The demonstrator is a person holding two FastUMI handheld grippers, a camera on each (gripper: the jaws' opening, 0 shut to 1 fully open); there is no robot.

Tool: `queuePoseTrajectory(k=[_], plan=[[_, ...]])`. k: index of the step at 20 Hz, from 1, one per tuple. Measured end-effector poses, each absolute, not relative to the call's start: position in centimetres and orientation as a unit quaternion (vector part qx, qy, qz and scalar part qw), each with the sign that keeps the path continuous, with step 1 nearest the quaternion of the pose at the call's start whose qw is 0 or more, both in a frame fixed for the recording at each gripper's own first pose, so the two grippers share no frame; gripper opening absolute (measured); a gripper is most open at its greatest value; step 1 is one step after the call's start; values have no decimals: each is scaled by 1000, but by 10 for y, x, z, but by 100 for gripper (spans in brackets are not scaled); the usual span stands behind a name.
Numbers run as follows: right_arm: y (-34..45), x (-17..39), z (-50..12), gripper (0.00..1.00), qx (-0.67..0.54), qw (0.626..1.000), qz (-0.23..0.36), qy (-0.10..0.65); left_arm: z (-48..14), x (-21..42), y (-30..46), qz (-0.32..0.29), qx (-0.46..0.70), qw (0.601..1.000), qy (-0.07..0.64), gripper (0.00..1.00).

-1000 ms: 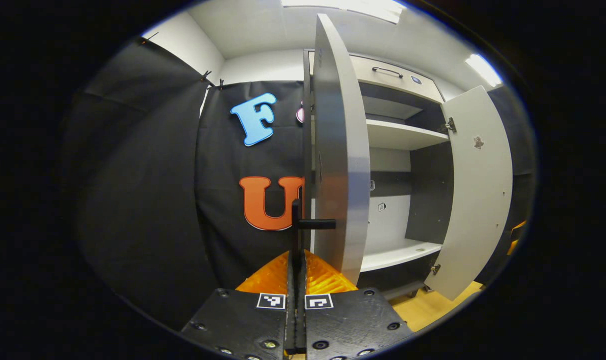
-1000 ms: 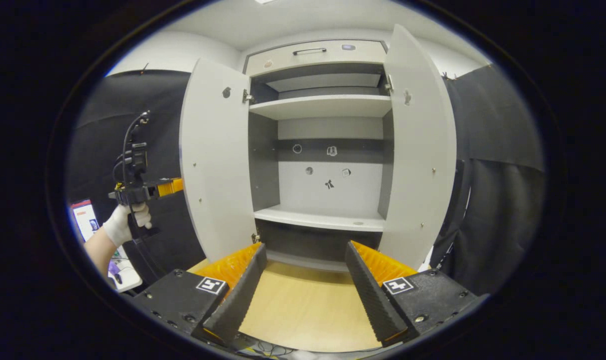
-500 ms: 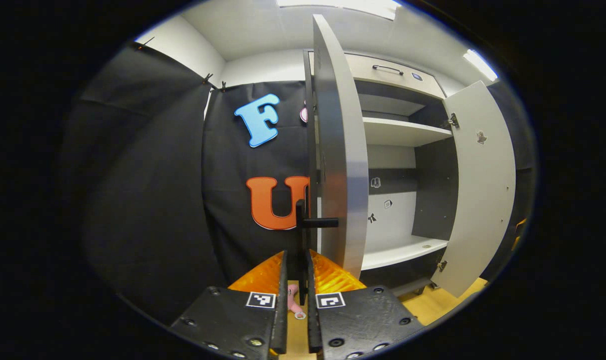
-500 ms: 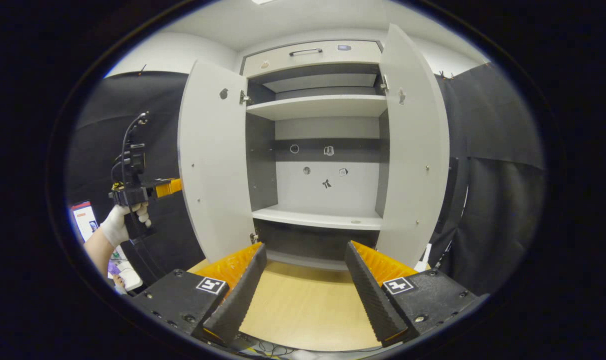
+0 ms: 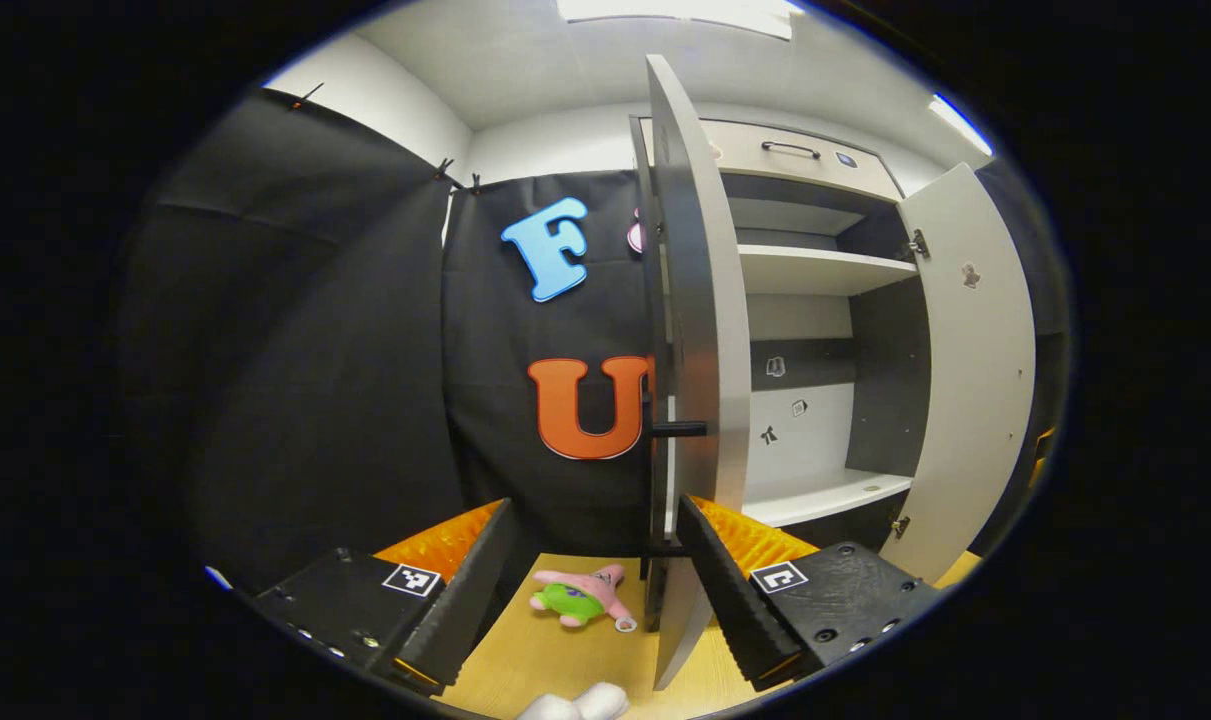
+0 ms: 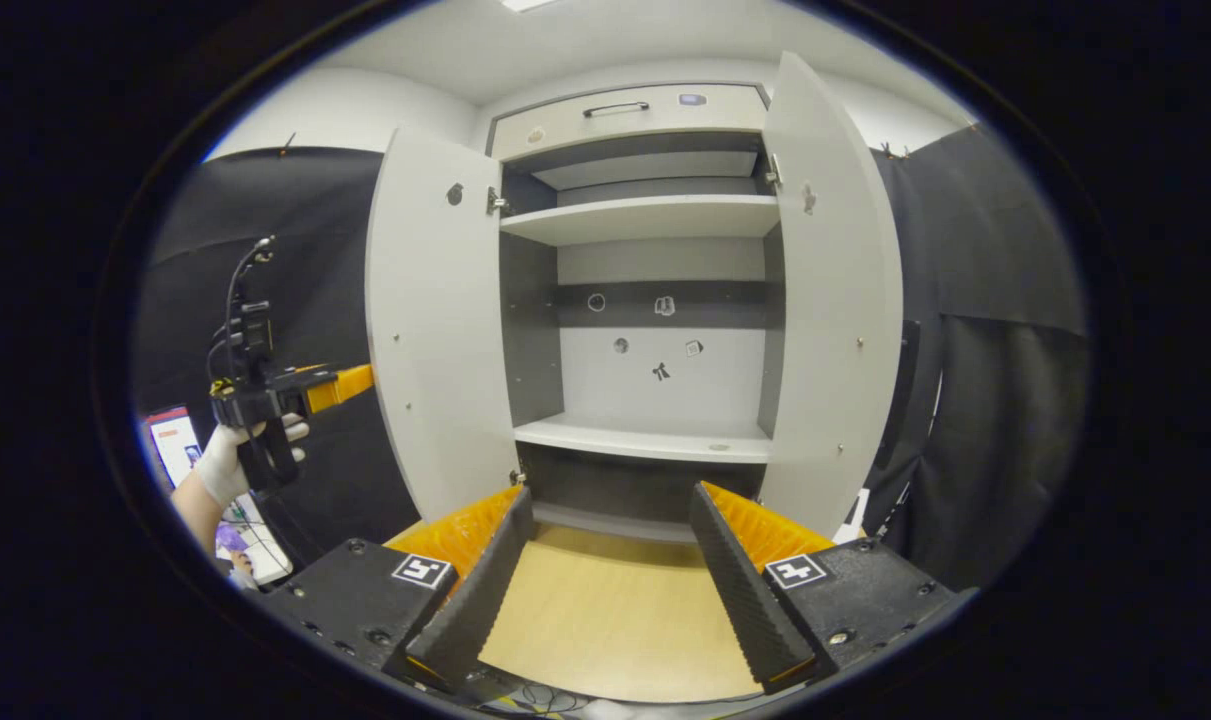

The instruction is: Open the right door of the double-door shoe cabinet with the right hand, and open the left door with the left hand.

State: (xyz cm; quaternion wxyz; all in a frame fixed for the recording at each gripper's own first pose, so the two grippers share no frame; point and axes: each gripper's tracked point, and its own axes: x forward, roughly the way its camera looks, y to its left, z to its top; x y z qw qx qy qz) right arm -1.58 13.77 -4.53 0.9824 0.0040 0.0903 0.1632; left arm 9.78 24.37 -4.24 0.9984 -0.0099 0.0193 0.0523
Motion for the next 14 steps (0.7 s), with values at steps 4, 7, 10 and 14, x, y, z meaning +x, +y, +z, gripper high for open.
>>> queuePoseTrajectory(k=[4,7,10,14], plan=[[131,-13,-39,99,6,985,153,82,-36,72,234,58,-11,998,22,96],[126,-11,-34,99,7,986,148,75,-23,58,224,62,-20,998,25,97],[121,-10,-30,99,5,987,142,69,-2,46,205,53,-45,997,21,96],[113,-9,-32,99,4,989,132,70,16,35,165,24,-86,996,16,95]])
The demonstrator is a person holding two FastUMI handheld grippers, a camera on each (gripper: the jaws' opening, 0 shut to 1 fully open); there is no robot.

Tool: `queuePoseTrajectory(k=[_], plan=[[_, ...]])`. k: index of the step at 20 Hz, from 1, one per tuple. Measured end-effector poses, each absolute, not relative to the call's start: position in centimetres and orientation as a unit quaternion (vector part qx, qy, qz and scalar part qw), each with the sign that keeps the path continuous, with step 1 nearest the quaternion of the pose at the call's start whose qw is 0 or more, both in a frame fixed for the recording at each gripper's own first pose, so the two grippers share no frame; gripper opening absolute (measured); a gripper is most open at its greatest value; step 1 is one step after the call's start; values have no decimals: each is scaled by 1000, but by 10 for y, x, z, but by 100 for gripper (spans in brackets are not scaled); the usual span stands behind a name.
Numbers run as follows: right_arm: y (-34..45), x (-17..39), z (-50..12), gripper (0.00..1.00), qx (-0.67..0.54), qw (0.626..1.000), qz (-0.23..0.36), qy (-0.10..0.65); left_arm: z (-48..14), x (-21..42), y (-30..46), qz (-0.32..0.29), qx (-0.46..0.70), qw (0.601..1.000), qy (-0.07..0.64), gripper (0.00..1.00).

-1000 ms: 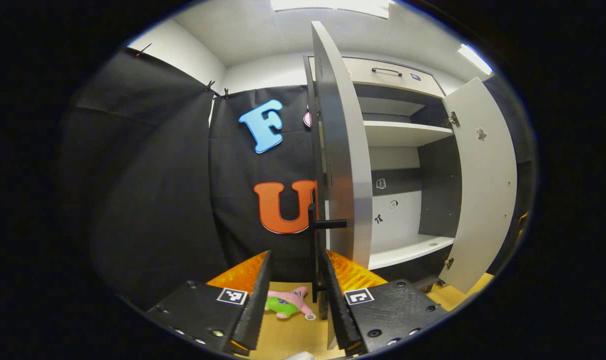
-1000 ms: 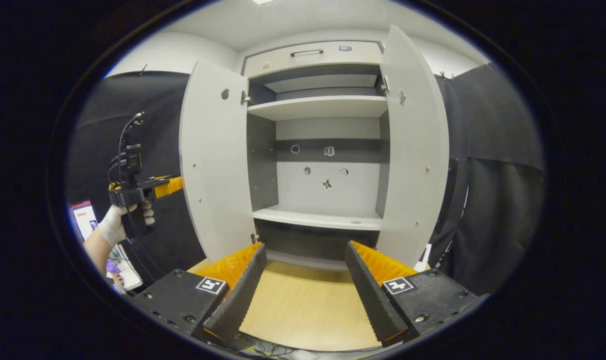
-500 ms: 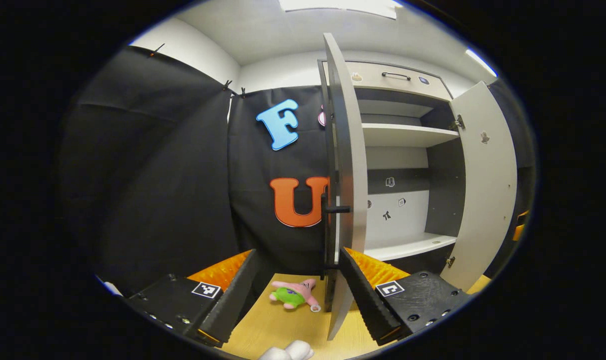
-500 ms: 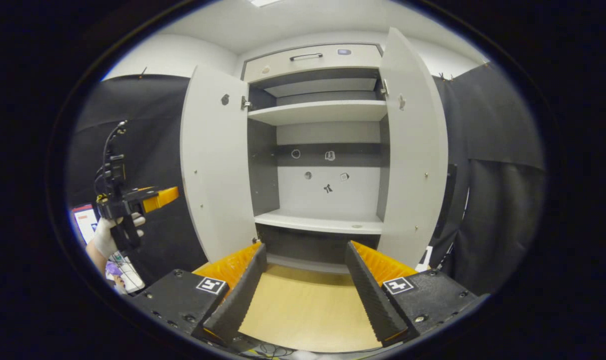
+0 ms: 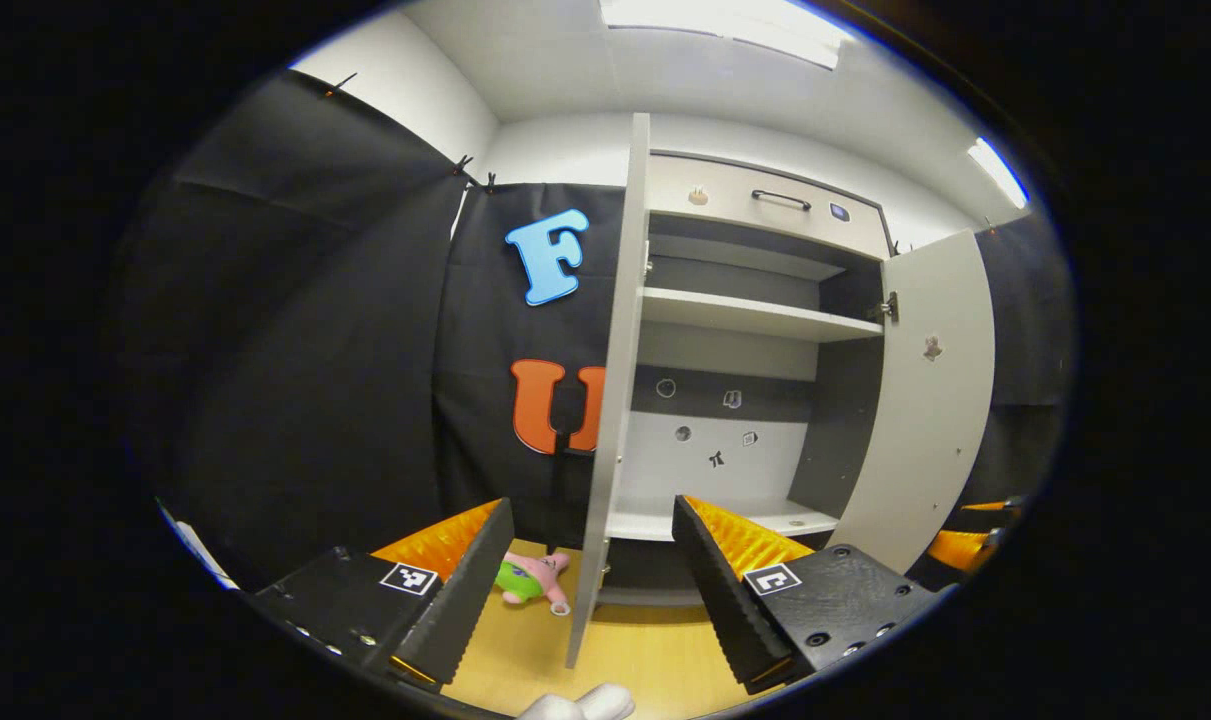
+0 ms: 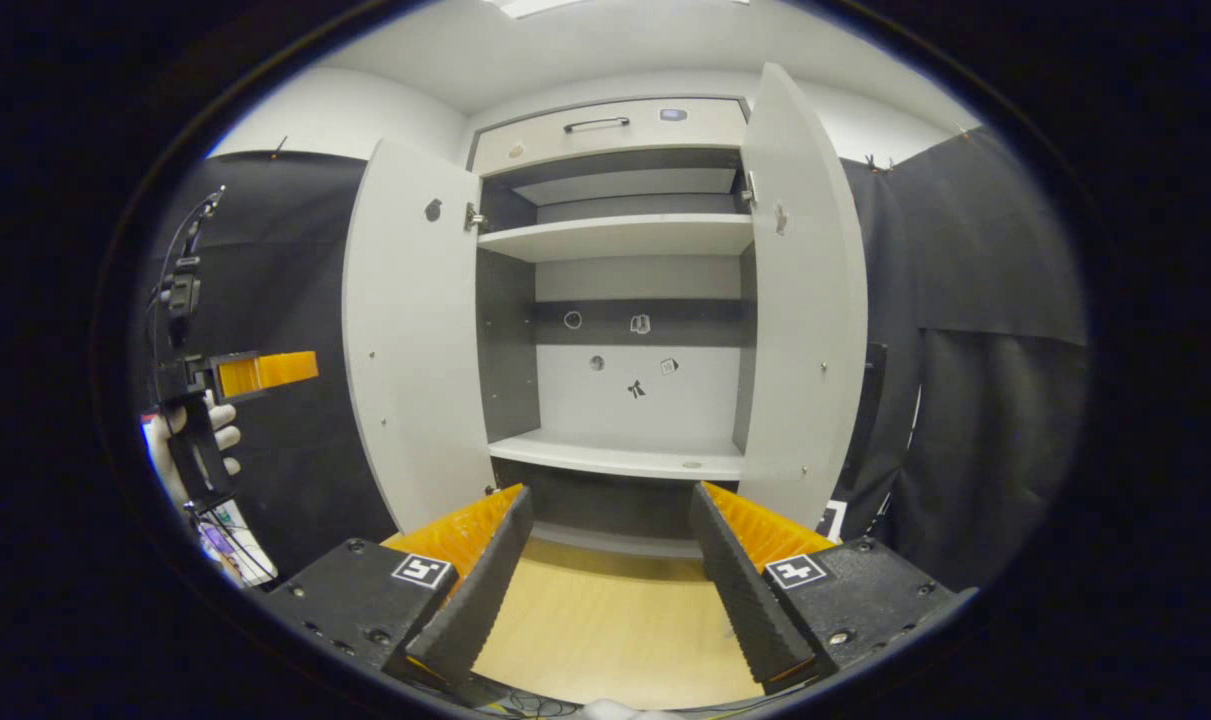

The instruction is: Open the right door of the double-door shoe cabinet with the right hand, and open the left door with the left hand.

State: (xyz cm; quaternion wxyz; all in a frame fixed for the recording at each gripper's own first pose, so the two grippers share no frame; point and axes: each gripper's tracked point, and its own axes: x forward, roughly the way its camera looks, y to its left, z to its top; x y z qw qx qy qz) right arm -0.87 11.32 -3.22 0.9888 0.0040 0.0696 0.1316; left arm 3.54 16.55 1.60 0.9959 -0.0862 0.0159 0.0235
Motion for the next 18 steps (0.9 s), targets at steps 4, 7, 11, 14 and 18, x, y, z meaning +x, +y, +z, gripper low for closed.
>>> queuePoseTrajectory(k=[4,7,11,14,18], plan=[[98,-4,-30,99,6,991,113,68,24,29,131,10,-63,998,6,95],[87,-2,-31,99,8,993,99,67,21,29,105,7,-54,999,8,95],[74,0,-34,97,17,995,77,67,5,26,64,-6,-30,999,14,95],[67,-1,-37,97,19,995,66,67,-11,24,40,-22,-31,999,26,95],[62,-2,-40,97,21,996,57,69,-24,20,22,-30,-17,999,34,95]])
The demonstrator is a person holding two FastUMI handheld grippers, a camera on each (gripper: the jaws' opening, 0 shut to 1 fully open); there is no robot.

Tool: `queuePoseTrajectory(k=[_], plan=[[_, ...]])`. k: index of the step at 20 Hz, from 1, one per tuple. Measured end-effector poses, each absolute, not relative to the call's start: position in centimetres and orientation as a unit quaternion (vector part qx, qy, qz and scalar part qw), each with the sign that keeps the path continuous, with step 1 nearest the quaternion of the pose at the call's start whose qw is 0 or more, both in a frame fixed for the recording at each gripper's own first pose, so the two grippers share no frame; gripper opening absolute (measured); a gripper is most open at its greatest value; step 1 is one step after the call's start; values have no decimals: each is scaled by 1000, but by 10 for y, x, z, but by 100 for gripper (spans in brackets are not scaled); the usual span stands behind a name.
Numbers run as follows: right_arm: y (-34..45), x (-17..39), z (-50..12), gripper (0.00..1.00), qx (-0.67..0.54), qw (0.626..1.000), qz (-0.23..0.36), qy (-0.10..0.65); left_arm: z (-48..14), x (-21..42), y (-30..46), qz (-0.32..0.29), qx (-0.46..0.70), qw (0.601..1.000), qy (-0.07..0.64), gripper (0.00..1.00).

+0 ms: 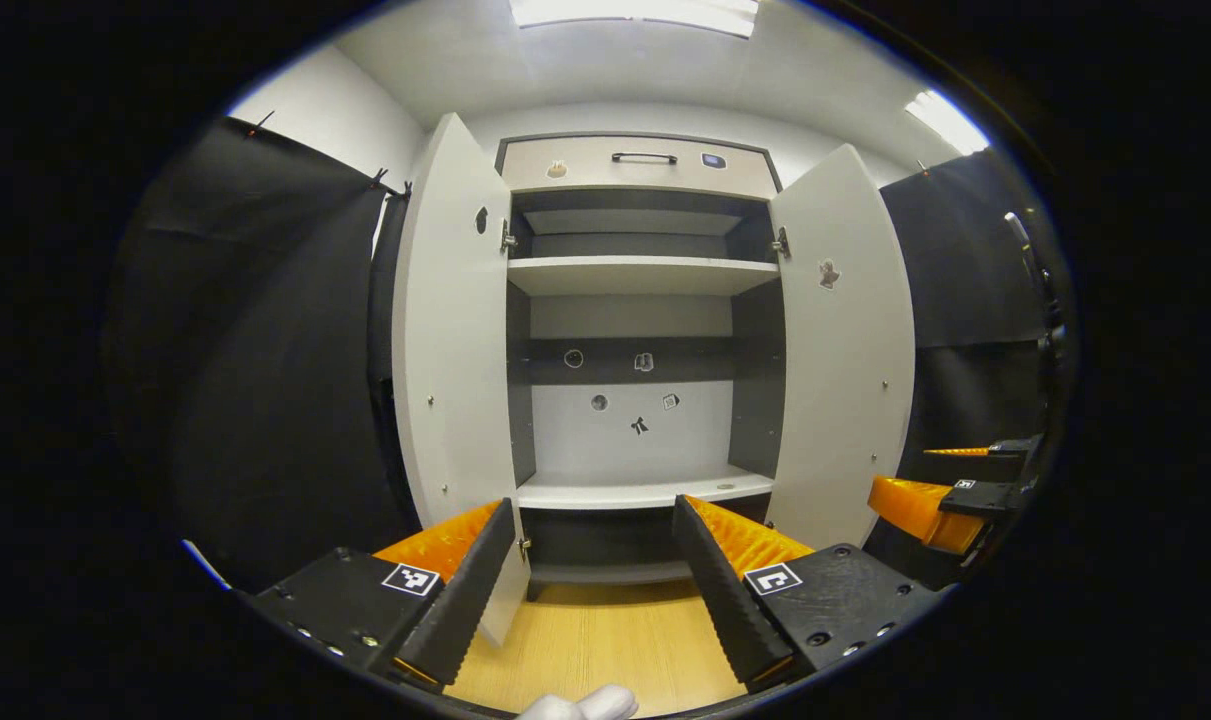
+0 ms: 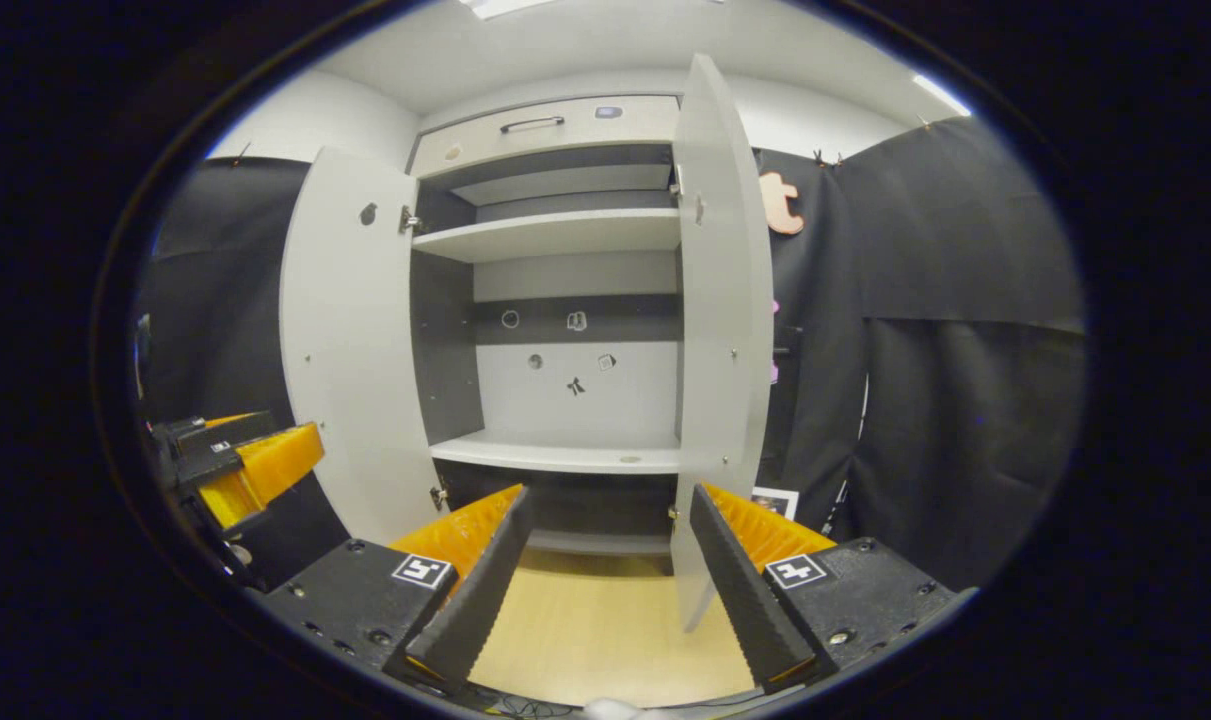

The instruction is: Open the right door of the double-door shoe cabinet with the right hand, and open the left door with the left hand.

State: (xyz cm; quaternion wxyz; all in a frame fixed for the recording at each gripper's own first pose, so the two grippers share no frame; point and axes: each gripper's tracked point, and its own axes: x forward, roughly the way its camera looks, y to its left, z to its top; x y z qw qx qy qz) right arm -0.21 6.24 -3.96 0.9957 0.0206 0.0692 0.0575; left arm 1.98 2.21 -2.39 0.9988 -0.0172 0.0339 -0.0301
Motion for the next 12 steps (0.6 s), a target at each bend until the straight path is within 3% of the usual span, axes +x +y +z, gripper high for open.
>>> queuePoseTrajectory(k=[12], plan=[[58,-1,-34,99,20,997,49,61,-24,21,39,-1,-8,1000,28,95]])
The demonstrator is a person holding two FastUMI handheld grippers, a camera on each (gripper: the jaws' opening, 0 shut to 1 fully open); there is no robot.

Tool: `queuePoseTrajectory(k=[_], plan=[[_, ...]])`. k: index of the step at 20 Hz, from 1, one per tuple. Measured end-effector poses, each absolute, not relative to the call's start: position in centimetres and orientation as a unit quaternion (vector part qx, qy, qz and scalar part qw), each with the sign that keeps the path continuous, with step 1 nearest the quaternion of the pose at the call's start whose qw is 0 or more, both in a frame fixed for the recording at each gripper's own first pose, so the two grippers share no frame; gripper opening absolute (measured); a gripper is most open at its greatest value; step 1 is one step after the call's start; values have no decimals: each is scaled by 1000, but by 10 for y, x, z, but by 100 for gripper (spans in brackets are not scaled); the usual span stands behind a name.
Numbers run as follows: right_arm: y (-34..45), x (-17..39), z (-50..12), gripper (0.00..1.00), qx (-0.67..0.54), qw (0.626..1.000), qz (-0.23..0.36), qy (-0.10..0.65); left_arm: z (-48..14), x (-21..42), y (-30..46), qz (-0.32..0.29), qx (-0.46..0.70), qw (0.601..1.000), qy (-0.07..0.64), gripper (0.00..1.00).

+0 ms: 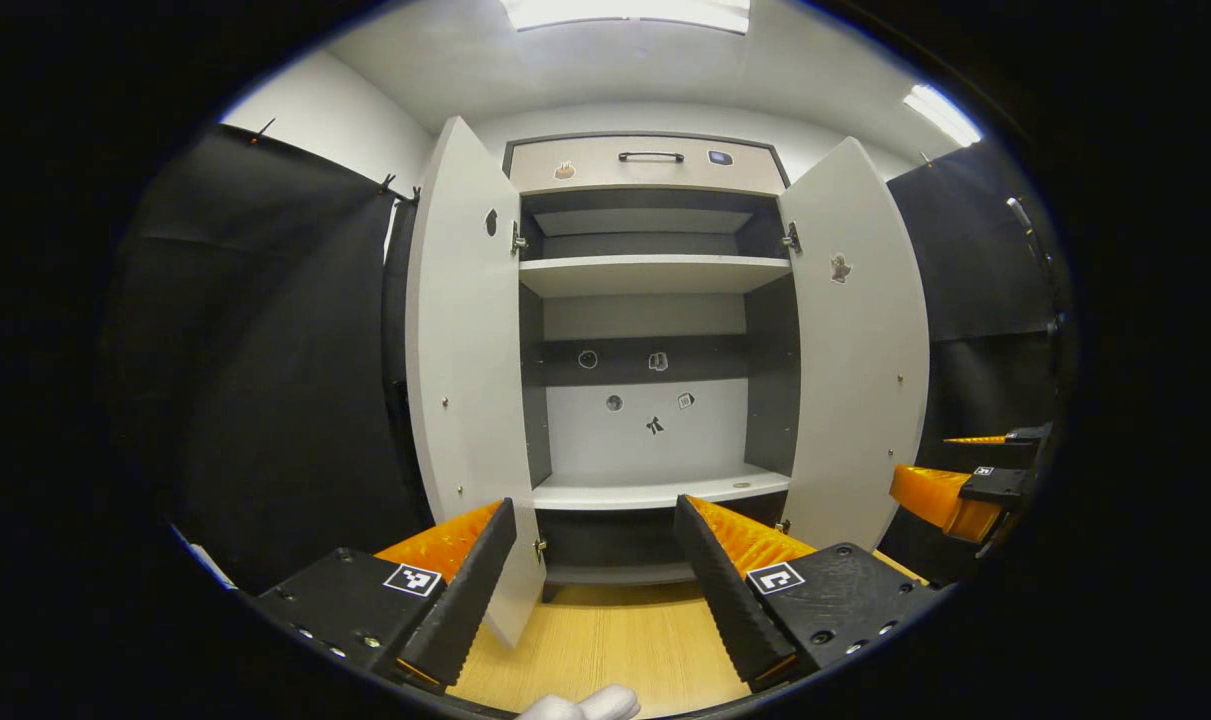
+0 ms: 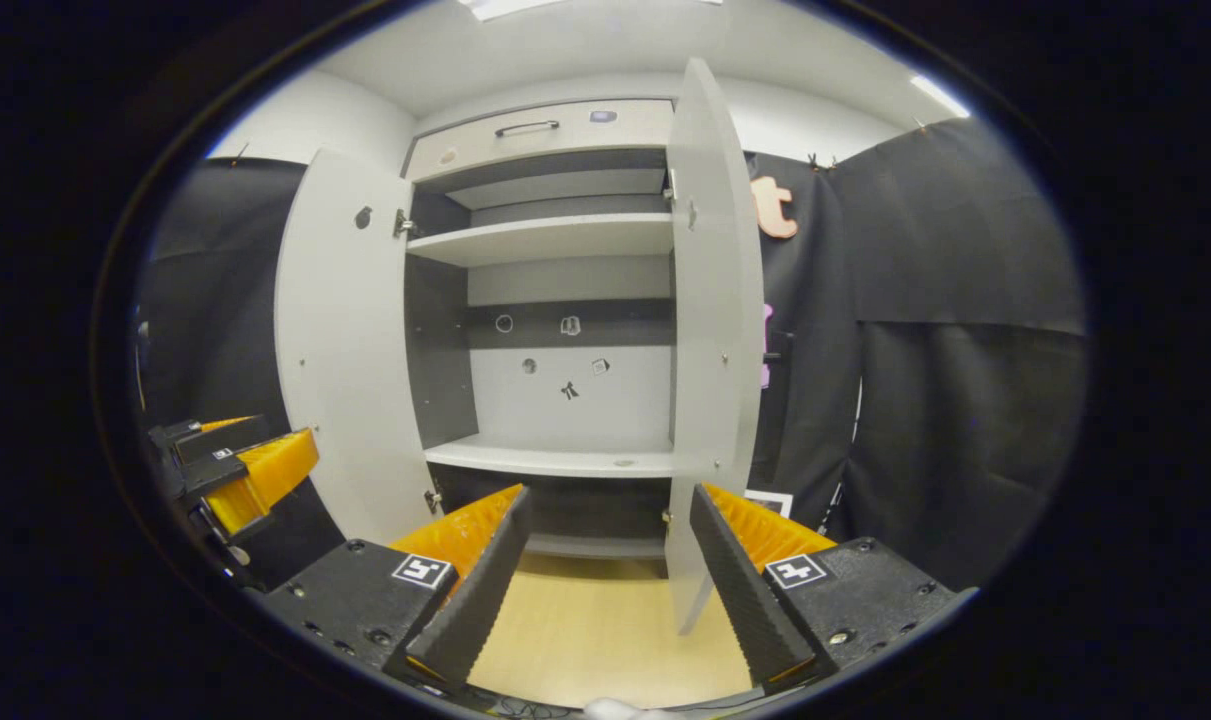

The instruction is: Open the right door of the double-door shoe cabinet with the right hand, and open the left door with the left hand.

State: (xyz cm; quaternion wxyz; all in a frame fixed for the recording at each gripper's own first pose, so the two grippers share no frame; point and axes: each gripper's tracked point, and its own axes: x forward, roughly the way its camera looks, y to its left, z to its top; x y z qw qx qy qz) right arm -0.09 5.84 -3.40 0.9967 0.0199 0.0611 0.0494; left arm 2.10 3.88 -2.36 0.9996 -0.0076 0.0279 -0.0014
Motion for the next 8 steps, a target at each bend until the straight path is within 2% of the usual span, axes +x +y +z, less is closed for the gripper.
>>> queuePoseTrajectory(k=[8], plan=[[65,-1,-26,99,16,997,55,53,-15,20,44,0,-4,1000,22,95]])
